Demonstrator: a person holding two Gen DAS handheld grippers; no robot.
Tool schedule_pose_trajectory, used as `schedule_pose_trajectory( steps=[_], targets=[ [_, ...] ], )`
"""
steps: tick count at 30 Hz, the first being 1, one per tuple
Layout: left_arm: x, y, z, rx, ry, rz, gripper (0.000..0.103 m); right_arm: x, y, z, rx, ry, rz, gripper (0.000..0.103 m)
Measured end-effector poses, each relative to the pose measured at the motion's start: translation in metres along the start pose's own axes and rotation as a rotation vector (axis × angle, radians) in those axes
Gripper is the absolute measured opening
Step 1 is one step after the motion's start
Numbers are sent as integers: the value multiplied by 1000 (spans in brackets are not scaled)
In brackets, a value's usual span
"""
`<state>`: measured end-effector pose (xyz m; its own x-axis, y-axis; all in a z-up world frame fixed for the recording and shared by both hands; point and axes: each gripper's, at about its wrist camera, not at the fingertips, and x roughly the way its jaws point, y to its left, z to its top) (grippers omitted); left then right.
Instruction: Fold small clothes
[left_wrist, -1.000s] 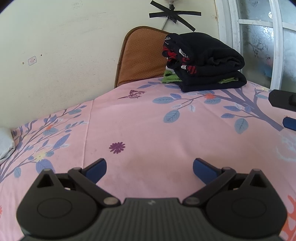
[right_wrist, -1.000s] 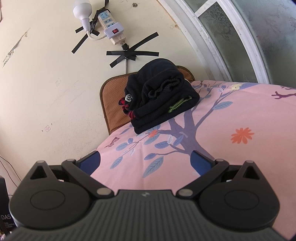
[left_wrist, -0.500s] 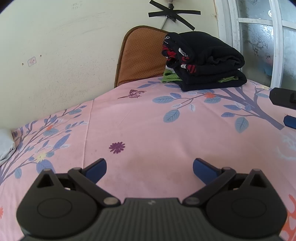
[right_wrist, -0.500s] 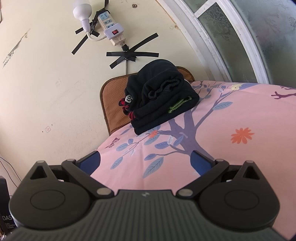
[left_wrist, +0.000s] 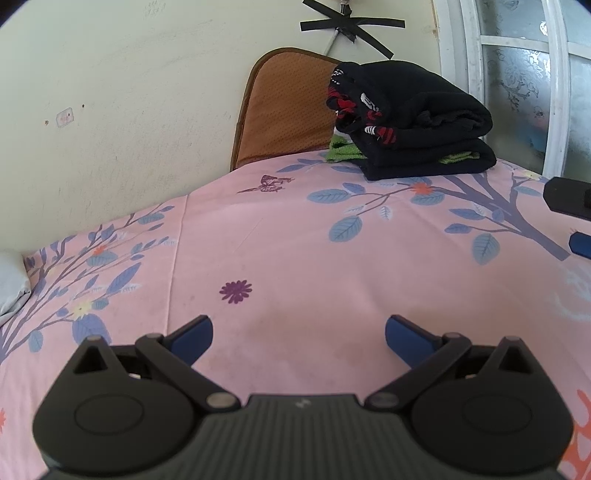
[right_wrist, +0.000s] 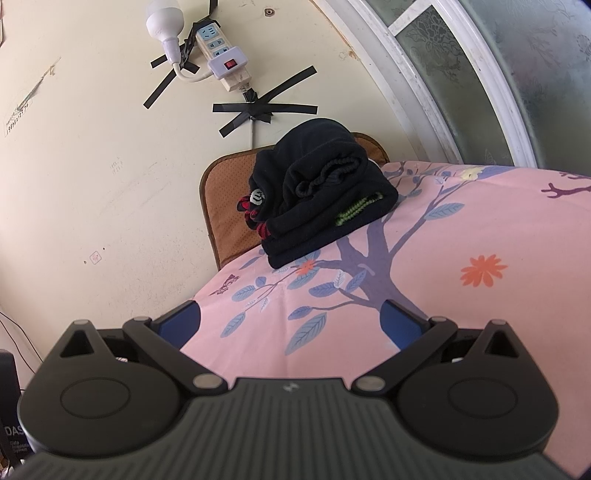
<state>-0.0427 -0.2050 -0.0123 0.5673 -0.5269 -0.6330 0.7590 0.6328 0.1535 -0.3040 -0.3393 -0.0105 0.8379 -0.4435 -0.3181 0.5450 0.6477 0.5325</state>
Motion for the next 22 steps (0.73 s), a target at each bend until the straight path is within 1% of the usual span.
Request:
schedule_pose_trajectory(
  steps=[14, 19, 22],
  targets=[
    [1, -2, 0, 5, 5, 3, 103, 0, 1, 0, 0, 0, 1, 103],
    [-2, -1, -1, 1, -16, -11, 103, 0, 1, -1, 0, 0, 1, 103],
    [-1, -2, 0, 7, -13, -8, 103, 0, 1, -1, 0, -1, 0, 103]
  ],
)
